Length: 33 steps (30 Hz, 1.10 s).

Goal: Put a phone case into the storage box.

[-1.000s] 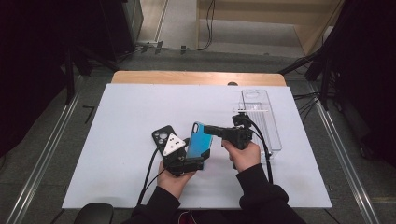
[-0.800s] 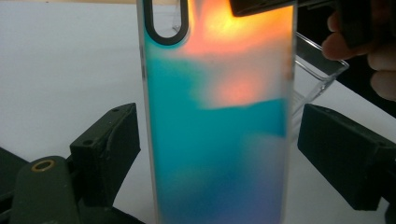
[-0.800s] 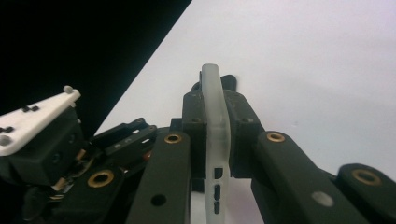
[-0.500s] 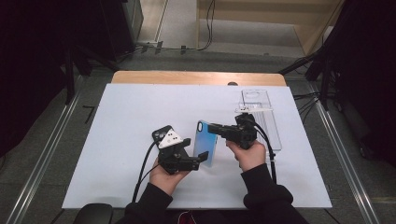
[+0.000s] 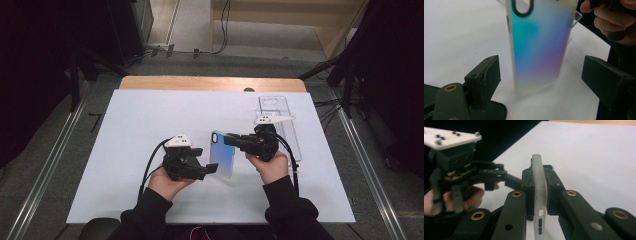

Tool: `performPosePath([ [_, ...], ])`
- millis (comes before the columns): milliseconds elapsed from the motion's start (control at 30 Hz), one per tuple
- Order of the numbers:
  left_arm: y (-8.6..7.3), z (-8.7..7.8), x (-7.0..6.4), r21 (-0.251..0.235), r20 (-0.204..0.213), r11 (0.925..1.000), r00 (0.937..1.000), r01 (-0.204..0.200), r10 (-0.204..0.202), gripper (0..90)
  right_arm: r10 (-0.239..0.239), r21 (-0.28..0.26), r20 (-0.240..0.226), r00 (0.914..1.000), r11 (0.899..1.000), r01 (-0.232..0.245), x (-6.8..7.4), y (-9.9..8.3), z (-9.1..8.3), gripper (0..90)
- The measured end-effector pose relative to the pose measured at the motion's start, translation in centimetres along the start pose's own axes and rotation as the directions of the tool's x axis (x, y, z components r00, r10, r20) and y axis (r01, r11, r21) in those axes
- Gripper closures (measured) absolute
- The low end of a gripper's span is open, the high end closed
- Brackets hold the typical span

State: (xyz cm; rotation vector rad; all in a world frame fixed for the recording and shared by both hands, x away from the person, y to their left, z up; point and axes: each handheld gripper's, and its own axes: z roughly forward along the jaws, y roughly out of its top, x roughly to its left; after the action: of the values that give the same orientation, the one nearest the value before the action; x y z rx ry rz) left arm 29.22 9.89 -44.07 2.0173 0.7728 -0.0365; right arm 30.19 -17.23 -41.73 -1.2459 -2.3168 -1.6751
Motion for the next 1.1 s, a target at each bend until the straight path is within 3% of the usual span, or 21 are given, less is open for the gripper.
performPosePath([
  [133, 0.3, -0.4, 0.4, 0.016, 0.021, 0.9994, 0.9993, -0.031, 0.031, 16.8, -0.048, 0.002, 0.003, 0.9989, 0.999, 0.048, 0.0, 0.0, -0.3, 78.2],
  [433, 1.3, -1.3, 1.2, 0.007, 0.086, 0.9958, 0.9922, -0.091, 0.090, 19.9, -0.115, 0.023, -0.066, 0.9911, 0.993, 0.117, -0.2, -0.1, -0.7, 78.2],
  [633, 2.0, -1.3, 1.3, 0.028, 0.159, 0.9878, 0.9763, -0.153, 0.147, 19.9, -0.165, 0.050, -0.114, 0.9797, 0.984, 0.172, -0.5, 0.0, -0.9, 78.2],
  [867, 2.9, -1.3, 1.8, 0.024, 0.230, 0.9833, 0.9583, -0.180, 0.170, 19.9, -0.199, 0.069, -0.171, 0.9650, 0.975, 0.213, -0.7, 0.1, -0.8, 78.2],
  [933, 3.1, -1.2, 2.1, 0.025, 0.242, 0.9824, 0.9545, -0.185, 0.174, 19.9, -0.212, 0.077, -0.179, 0.9608, 0.971, 0.228, -0.6, 0.1, -0.8, 78.2],
  [1000, 3.3, -1.1, 2.3, 0.030, 0.234, 0.9805, 0.9551, -0.194, 0.182, 19.7, -0.222, 0.081, -0.190, 0.9563, 0.967, 0.241, -0.5, 0.1, -0.7, 78.2],
  [1100, 3.6, -1.0, 2.7, 0.035, 0.262, 0.9793, 0.9474, -0.199, 0.184, 19.7, -0.231, 0.087, -0.203, 0.9515, 0.964, 0.253, -0.5, 0.1, -0.6, 78.2],
])
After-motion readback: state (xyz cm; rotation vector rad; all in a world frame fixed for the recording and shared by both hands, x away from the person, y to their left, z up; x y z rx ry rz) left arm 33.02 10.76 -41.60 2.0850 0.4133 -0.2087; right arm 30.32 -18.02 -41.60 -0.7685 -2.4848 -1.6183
